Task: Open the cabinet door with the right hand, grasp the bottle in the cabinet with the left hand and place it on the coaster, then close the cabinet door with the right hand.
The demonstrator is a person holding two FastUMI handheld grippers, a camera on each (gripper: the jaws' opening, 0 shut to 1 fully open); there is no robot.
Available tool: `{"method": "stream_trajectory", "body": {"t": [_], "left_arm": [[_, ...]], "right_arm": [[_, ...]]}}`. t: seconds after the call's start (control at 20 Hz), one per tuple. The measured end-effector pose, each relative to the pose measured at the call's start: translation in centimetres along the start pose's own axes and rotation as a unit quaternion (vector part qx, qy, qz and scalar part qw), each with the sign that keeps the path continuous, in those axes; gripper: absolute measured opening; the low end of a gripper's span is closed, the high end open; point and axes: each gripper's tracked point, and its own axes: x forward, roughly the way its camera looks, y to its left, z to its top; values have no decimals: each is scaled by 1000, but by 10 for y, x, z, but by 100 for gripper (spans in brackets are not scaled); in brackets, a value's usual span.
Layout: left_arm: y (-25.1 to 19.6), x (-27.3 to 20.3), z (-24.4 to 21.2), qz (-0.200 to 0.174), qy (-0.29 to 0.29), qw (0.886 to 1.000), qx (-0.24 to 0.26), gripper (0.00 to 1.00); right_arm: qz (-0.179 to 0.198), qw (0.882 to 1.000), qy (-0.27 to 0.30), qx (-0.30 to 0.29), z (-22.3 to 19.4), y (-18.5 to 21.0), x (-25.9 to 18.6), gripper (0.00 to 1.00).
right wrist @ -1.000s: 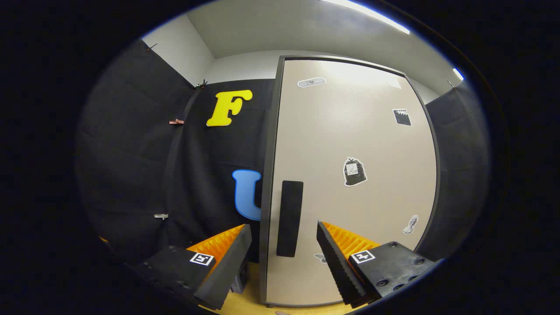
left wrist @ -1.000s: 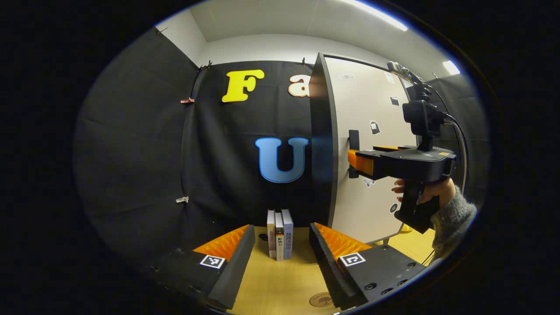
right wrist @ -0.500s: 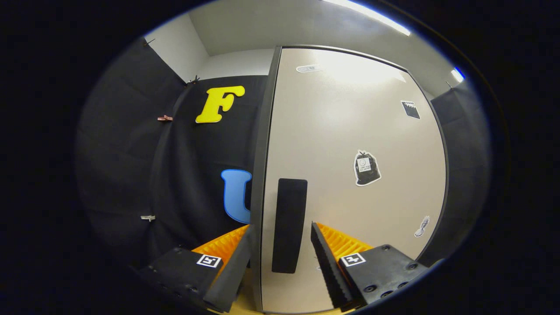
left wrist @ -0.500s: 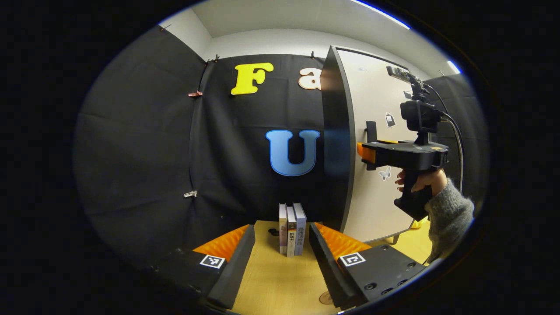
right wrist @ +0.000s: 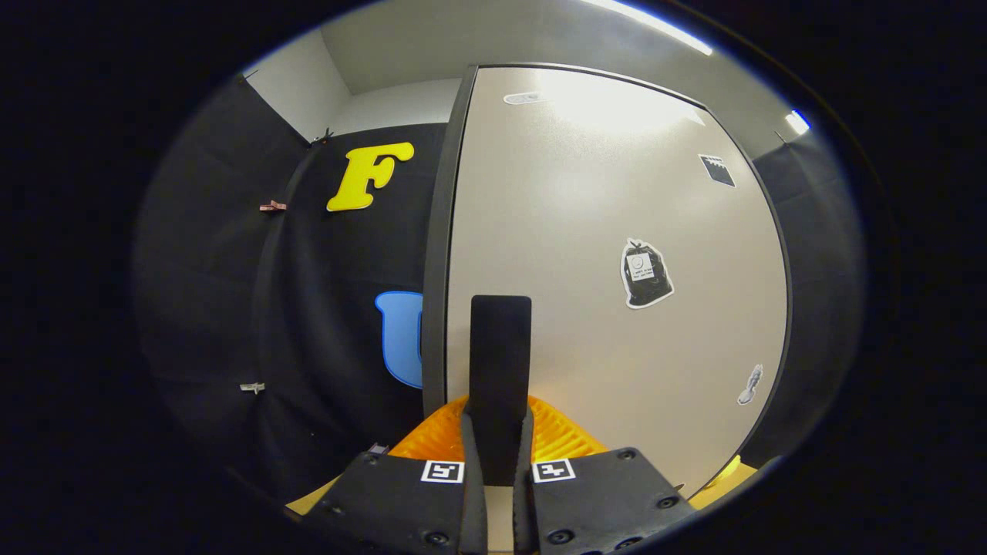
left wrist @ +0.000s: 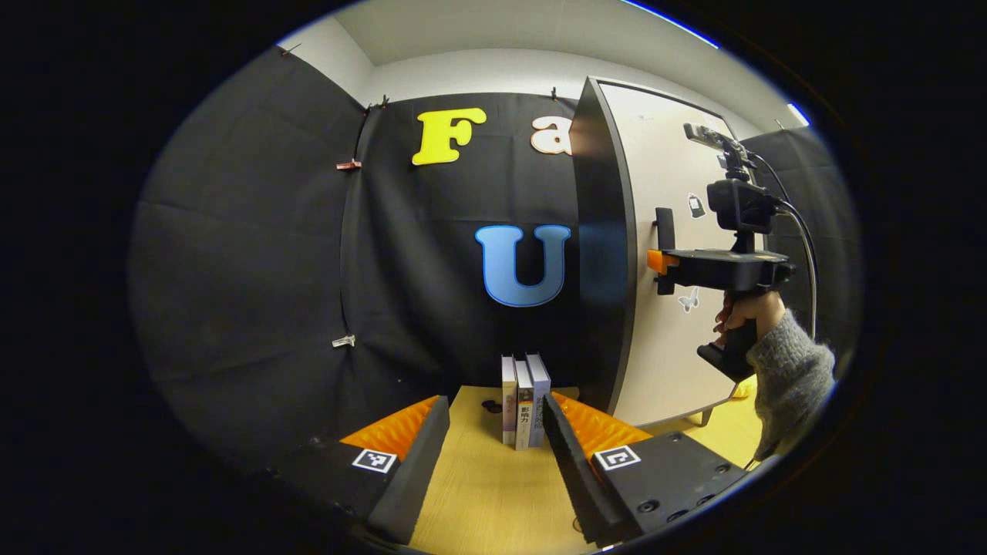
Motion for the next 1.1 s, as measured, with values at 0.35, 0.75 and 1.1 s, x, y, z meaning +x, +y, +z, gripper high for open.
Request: {"method": "stream_trajectory", "body": {"t": [0.35,0.75,1.1], "left_arm": [[-9,-18,8,-9,-11,1000,-4,78],[-53,-48,22,-60,-33,998,-3,78],[-97,-57,26,-119,-37,992,-5,78]], "right_arm": [[19,1000,12,9,14,3,-46,17],[36,999,35,15,29,-17,-111,17],[21,999,44,10,41,-55,-157,17]]}}
